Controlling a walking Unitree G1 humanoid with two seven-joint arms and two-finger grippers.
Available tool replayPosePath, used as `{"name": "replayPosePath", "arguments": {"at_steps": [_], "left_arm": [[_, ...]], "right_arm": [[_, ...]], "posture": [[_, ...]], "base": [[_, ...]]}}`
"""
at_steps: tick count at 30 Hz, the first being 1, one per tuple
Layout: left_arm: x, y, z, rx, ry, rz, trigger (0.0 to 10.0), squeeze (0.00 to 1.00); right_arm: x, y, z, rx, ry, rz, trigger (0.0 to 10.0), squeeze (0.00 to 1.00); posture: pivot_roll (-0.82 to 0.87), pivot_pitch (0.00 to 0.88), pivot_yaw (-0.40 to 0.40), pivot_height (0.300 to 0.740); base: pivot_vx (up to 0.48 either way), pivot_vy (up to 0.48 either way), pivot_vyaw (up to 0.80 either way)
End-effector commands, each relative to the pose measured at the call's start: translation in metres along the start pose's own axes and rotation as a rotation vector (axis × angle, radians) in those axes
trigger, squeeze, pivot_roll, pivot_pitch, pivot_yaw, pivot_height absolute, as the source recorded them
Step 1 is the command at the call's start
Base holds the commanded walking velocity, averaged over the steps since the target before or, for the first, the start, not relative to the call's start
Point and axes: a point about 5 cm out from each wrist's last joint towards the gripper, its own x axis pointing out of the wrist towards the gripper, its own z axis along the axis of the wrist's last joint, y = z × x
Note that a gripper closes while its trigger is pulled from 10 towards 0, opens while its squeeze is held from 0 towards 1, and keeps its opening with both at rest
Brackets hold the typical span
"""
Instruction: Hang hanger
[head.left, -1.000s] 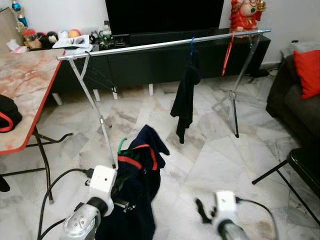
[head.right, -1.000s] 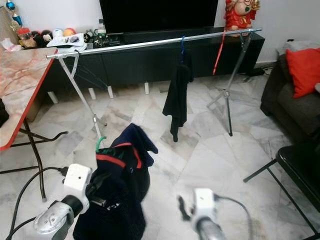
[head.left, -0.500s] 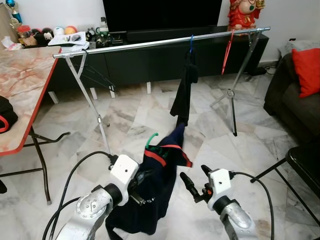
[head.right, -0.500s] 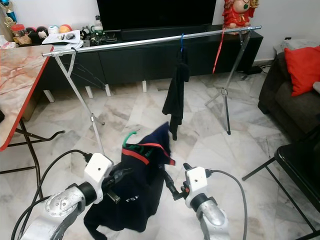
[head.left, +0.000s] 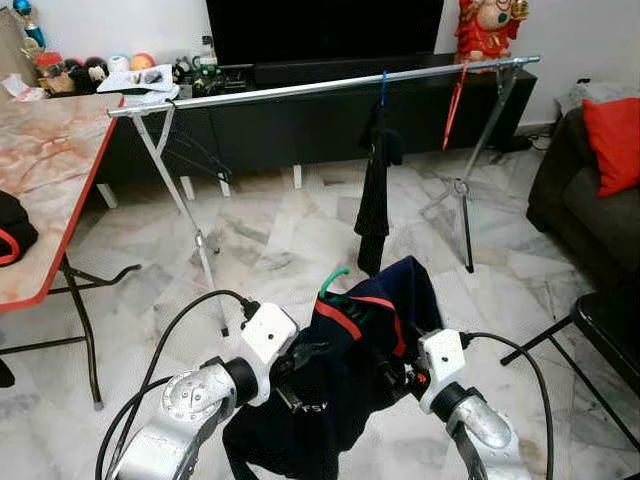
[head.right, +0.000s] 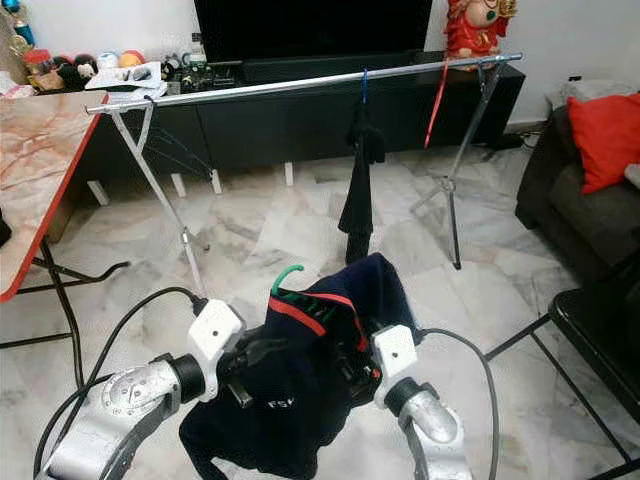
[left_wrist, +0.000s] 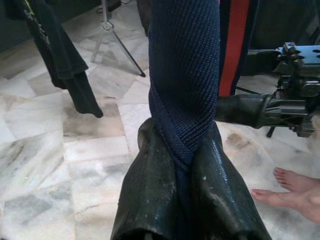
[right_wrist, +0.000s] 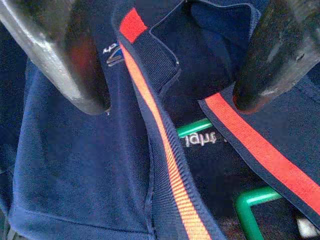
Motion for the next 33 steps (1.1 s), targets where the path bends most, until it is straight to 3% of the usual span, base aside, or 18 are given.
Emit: {"name": "replayPosePath", "arguments": {"at_steps": [1,7,8,33], "left_arm": [[0.000,-0.001,0.011,0.021,-0.035,-0.018,10.0,0.00],[0.002,-0.002,0.009,0.024,-0.027,-0.013,10.0,0.00],[0.002,-0.003,0.009,0.022,-0.029,-0.015,10.0,0.00],[0.003,-0.009,0.013,0.022,-0.034,-0.046,10.0,0.00]], "right_arm": [[-0.002,-0.004,-0.005,-0.045,0.060,-0.064,10.0,0.00],[-0.002,-0.005,-0.010,-0.032,0.083,-0.097,10.0,0.00],[-0.002,-0.004,-0.011,-0.029,0.086,-0.094,0.0,0.00],[-0.003,-0.003,-0.021,-0.007,0.126,-0.095,0.0,0.00]], "posture": [[-0.03,0.086,0.017,0.740],[-0.03,0.089,0.017,0.740],[-0.03,0.089,0.018,0.740],[-0.02,0.097,0.017,0.740]], "base": [[0.000,0.000,0.00],[0.000,0.000,0.00],[0.000,0.000,0.00],[0.000,0.000,0.00]]}}
